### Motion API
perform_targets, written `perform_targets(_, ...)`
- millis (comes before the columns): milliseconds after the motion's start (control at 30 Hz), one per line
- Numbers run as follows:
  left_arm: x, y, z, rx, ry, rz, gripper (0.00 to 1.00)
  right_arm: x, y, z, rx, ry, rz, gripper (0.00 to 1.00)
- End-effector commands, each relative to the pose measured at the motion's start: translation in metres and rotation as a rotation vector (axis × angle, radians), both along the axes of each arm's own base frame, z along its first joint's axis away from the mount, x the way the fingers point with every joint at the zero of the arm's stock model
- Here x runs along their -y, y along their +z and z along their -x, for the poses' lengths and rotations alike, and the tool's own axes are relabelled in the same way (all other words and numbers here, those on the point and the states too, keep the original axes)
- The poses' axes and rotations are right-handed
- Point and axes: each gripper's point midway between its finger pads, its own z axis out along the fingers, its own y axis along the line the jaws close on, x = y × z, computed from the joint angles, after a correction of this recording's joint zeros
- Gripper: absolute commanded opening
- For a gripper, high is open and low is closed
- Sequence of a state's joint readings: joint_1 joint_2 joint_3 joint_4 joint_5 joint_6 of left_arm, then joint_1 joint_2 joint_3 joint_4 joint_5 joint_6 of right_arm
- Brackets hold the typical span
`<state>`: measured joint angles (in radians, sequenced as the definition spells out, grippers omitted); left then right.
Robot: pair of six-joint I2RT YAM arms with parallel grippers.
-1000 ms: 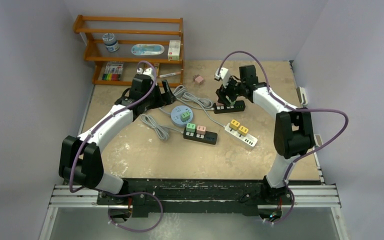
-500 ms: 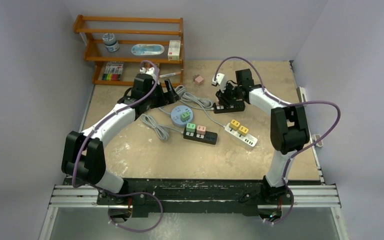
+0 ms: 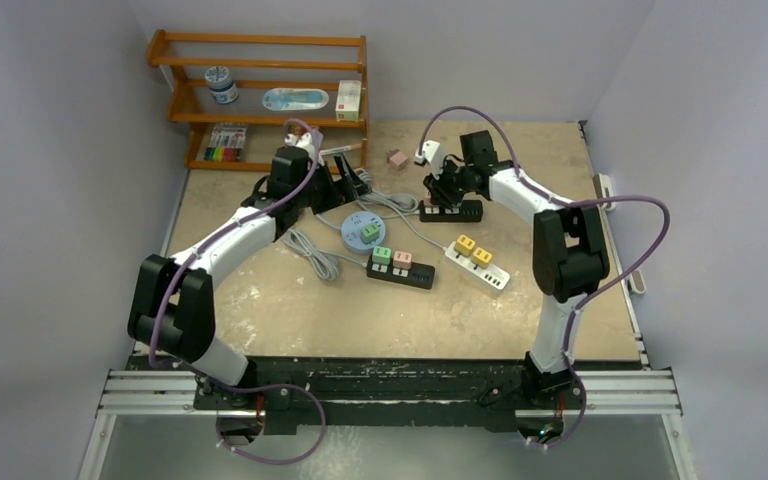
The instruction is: Pull the plug off the socket
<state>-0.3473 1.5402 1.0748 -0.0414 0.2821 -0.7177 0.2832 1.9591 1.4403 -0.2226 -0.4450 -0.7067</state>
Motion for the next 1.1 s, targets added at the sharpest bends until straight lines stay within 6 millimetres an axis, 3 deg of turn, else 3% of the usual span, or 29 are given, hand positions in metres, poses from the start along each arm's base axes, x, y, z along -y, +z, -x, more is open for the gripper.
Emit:
perform_targets(0, 0.027, 0.013, -0.002, 0.043, -0.035, 0.075, 0.87, -0.032, 0.095, -0.005, 0.136, 0.026, -0.19, 0.0)
perform_targets(100, 0.037, 0.013, -0.003, 0.044, -0.021, 0.101, 0.87, -0.047, 0.135, 0.001, 0.146, 0.037, -0.287, 0.0)
perform_targets(200, 0.047, 0.009, -0.006, 0.043, -0.007, 0.105, 0.87, -0.064, 0.154, 0.009, 0.113, 0.062, -0.353, 0.0)
perform_targets(333, 0.059, -0.006, -0.01, 0.034, 0.001, 0.077, 0.87, -0.087, 0.16, 0.019, 0.049, 0.094, -0.416, 0.0)
perform_targets(433, 0.07, -0.006, -0.013, 0.031, -0.008, 0.127, 0.87, -0.099, 0.159, 0.023, 0.008, 0.089, -0.433, 0.0)
perform_targets(800, 0.087, -0.01, -0.022, 0.011, 0.046, 0.291, 0.85, -0.111, 0.182, 0.023, -0.046, -0.009, -0.579, 0.0)
perform_targets(967, 0.092, -0.013, -0.02, -0.016, 0.043, 0.359, 0.83, -0.118, 0.205, 0.024, -0.048, -0.071, -0.723, 0.0)
perform_targets(1067, 0.092, -0.014, -0.016, -0.028, 0.048, 0.383, 0.82, -0.122, 0.208, 0.024, -0.046, -0.107, -0.766, 0.0)
